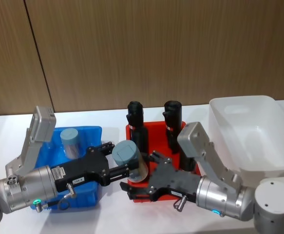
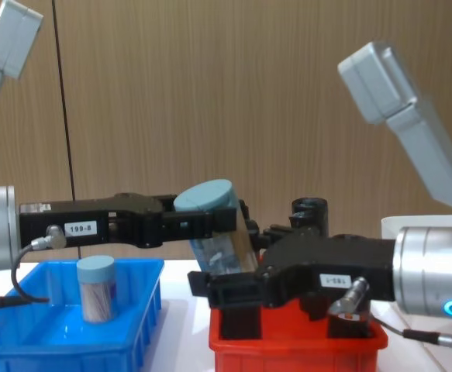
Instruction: Pick the cotton swabs from the blue box and place them into the white box.
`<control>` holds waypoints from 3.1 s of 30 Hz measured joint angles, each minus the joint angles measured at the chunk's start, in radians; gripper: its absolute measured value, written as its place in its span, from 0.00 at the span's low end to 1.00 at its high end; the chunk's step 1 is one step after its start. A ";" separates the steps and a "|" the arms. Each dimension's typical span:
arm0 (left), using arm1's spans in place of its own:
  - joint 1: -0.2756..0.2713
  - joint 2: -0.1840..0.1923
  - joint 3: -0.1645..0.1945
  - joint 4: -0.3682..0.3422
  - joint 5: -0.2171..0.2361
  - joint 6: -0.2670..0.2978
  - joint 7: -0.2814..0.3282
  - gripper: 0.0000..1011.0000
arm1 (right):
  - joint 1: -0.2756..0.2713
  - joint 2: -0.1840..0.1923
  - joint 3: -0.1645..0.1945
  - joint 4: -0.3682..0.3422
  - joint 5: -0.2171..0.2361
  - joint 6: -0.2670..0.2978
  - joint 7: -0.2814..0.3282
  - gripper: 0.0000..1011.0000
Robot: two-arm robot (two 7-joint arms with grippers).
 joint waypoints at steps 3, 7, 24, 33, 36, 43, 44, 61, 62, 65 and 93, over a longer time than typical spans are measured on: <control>0.000 0.000 0.000 0.000 0.000 0.000 0.000 0.66 | 0.007 -0.006 -0.006 0.013 -0.006 -0.009 0.001 0.99; 0.000 0.000 0.000 0.000 0.000 0.000 0.000 0.66 | 0.015 -0.013 -0.011 0.026 -0.009 -0.018 0.001 0.99; 0.000 0.000 0.000 0.000 0.000 0.000 0.000 0.66 | 0.028 -0.019 -0.018 0.049 -0.013 -0.049 -0.019 0.80; 0.000 0.000 0.000 0.000 0.000 0.000 -0.001 0.66 | 0.027 -0.015 -0.021 0.050 0.000 -0.056 -0.024 0.63; 0.000 0.000 0.000 0.000 0.000 0.000 -0.001 0.66 | 0.026 -0.014 -0.022 0.048 0.004 -0.057 -0.025 0.63; 0.000 0.000 0.000 0.000 0.001 0.000 -0.001 0.70 | 0.022 -0.010 -0.024 0.041 0.016 -0.059 -0.026 0.63; 0.000 0.000 0.000 0.000 0.001 0.000 -0.001 0.72 | 0.021 -0.010 -0.025 0.039 0.017 -0.060 -0.025 0.63; 0.000 0.000 0.000 0.000 0.000 0.000 0.000 0.99 | -0.003 0.017 -0.018 0.000 0.057 -0.061 -0.049 0.63; 0.000 0.000 0.000 0.000 0.000 0.000 0.000 0.99 | -0.003 0.017 -0.018 0.000 0.057 -0.061 -0.049 0.63; 0.000 0.000 0.000 0.000 0.000 0.000 0.000 0.99 | -0.011 0.029 -0.011 -0.011 0.067 -0.062 -0.061 0.63; 0.000 0.000 0.000 0.000 0.000 0.000 0.000 0.99 | -0.121 0.210 0.129 -0.126 0.238 -0.079 -0.260 0.63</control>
